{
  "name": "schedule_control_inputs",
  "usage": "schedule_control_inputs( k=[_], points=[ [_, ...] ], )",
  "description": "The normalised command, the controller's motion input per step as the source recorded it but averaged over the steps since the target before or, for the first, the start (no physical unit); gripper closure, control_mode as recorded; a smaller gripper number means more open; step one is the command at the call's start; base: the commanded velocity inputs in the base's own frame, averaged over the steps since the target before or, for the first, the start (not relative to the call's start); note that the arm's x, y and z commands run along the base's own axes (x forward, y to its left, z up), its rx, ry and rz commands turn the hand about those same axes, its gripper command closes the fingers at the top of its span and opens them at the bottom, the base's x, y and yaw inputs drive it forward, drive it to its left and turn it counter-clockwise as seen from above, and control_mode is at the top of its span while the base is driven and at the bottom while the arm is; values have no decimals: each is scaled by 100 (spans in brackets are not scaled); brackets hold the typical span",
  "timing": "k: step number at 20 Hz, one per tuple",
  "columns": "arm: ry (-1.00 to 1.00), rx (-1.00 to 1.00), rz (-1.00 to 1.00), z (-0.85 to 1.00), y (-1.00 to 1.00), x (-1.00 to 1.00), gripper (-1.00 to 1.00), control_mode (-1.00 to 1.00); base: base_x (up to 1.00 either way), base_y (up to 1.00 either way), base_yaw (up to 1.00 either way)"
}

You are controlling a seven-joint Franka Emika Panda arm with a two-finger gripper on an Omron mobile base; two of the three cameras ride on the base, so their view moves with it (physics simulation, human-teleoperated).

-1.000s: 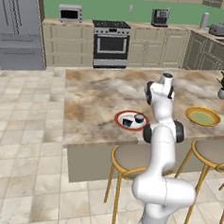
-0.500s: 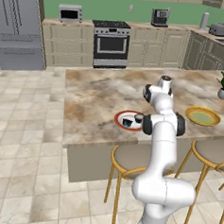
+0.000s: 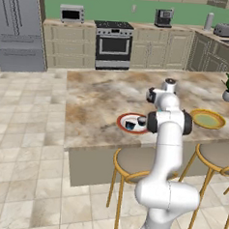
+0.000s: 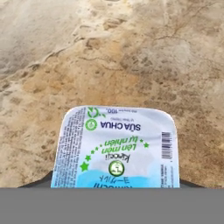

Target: Place two yogurt containers on each plate.

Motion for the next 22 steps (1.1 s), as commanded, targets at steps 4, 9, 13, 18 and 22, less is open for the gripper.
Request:
schedule_control_inputs(
  k=[4, 9, 13, 18, 22],
  points=[
    [0, 0, 0, 32, 0, -38, 100, -100, 0, 0, 0],
    [5, 0, 2, 35, 3, -47, 100, -100, 0, 0, 0],
    [4, 0, 8, 24, 10, -52, 100, -100, 0, 0, 0],
    [1, 0, 17, 26, 22, -36, 100, -100, 0, 0, 0],
    [3, 1, 17, 39, 18, -28, 100, -100, 0, 0, 0]
  ],
)
